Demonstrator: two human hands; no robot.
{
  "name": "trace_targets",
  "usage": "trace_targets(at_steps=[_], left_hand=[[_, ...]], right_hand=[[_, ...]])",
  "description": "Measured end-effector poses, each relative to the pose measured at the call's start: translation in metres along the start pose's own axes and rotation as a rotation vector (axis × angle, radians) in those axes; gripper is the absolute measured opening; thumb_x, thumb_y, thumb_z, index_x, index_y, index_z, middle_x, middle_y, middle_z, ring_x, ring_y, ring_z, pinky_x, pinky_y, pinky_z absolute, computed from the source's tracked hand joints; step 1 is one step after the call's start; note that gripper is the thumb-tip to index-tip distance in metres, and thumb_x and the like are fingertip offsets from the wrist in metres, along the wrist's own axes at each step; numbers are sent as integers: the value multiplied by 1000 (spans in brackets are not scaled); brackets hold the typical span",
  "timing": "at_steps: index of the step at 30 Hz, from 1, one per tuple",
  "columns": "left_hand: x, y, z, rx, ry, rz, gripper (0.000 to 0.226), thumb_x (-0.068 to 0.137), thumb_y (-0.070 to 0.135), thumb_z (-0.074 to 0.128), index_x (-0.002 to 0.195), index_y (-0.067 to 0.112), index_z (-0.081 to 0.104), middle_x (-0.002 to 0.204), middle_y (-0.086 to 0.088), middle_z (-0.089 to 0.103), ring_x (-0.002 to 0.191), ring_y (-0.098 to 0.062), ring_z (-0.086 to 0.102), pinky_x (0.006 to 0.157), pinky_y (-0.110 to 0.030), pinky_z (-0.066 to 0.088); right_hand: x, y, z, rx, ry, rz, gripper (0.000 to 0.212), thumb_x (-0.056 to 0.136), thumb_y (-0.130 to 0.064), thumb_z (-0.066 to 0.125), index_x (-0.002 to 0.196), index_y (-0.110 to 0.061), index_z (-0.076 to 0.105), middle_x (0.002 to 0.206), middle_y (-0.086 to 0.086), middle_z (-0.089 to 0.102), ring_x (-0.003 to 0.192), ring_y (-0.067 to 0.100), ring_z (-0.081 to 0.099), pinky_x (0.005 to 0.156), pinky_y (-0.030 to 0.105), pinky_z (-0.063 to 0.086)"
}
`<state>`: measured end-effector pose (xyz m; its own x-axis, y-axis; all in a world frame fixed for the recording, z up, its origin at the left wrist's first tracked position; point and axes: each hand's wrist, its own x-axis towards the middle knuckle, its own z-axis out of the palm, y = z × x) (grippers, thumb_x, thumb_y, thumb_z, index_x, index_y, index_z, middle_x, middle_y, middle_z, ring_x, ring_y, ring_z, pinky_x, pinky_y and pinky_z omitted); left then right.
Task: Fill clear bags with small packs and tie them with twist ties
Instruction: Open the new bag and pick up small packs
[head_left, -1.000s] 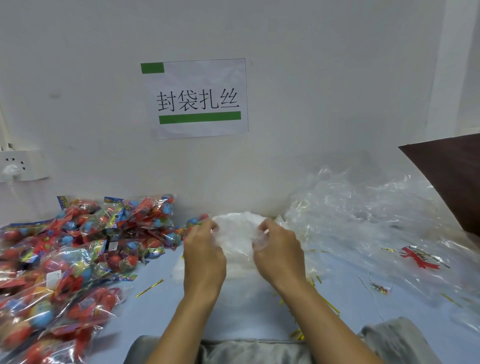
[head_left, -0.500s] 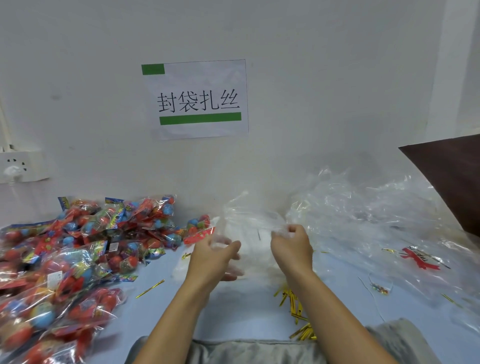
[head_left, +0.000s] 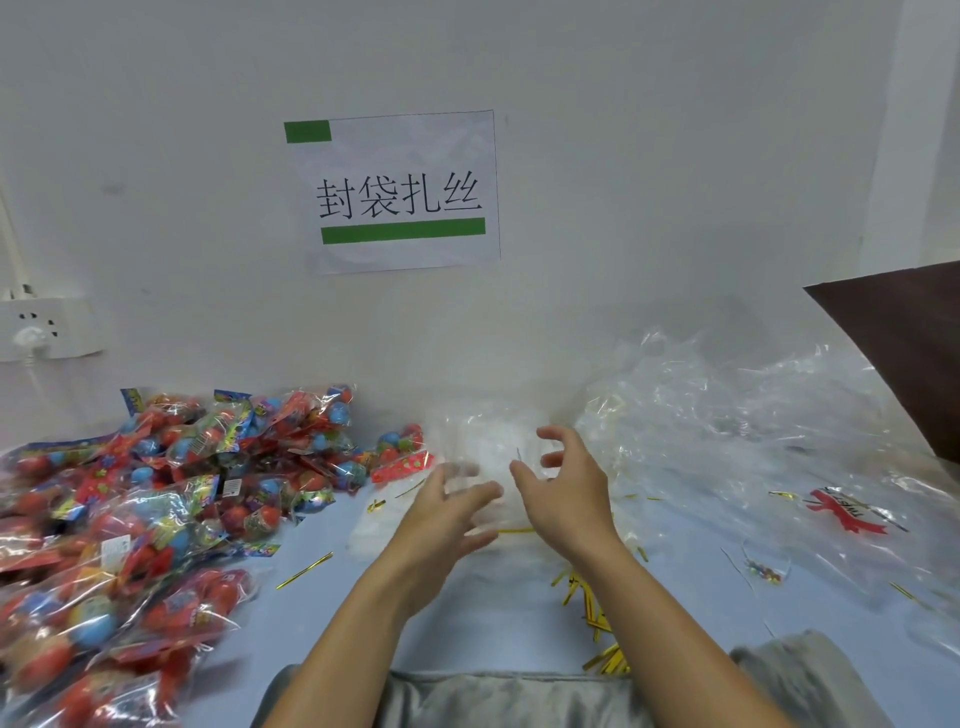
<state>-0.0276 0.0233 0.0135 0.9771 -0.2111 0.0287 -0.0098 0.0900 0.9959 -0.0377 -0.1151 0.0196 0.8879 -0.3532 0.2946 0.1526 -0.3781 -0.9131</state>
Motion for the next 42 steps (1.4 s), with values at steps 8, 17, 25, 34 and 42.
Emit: trace_targets(at_steps=[8, 17, 25, 34, 42], left_hand=[[-4, 0, -10, 188, -121, -70, 80, 67, 61, 82, 130, 21, 51, 124, -1, 64, 109, -17, 67, 82, -30, 58], [9, 8, -26, 249, 448, 141, 15, 97, 17, 57, 85, 18, 67, 87, -5, 72, 79, -19, 66, 75, -37, 55], [44, 4, -15, 874, 490, 307, 10, 92, 16, 57, 98, 12, 64, 97, -2, 63, 91, -19, 57, 74, -29, 43], [135, 11, -64, 1359, 324, 63, 67, 93, 64, 45, 150, 32, 30, 157, -3, 29, 139, -41, 33, 110, -52, 31], [183, -20, -67, 1302, 435, -97, 43, 104, 41, 30, 140, 25, 46, 147, -9, 44, 137, -41, 35, 116, -54, 25]], right_hand=[[11, -2, -23, 133, 443, 76, 35, 87, 6, 53, 117, -12, 55, 109, 19, 59, 99, 31, 57, 93, 43, 48], [4, -6, -10, -206, 559, -264, 20, 84, -6, 59, 100, -13, 69, 115, 10, 56, 108, 32, 53, 95, 42, 41], [-13, 13, 30, -109, -290, -277, 27, 87, -10, 49, 94, -24, 70, 53, -15, 56, 55, 4, 52, 54, 13, 38], [-6, 16, 37, 102, -248, -124, 27, 91, -11, 46, 93, -28, 67, 62, -4, 58, 48, 3, 49, 49, 16, 36], [-3, 17, 39, 110, -270, -114, 25, 91, -16, 46, 94, -30, 67, 62, -5, 58, 53, 4, 50, 56, 21, 41]])
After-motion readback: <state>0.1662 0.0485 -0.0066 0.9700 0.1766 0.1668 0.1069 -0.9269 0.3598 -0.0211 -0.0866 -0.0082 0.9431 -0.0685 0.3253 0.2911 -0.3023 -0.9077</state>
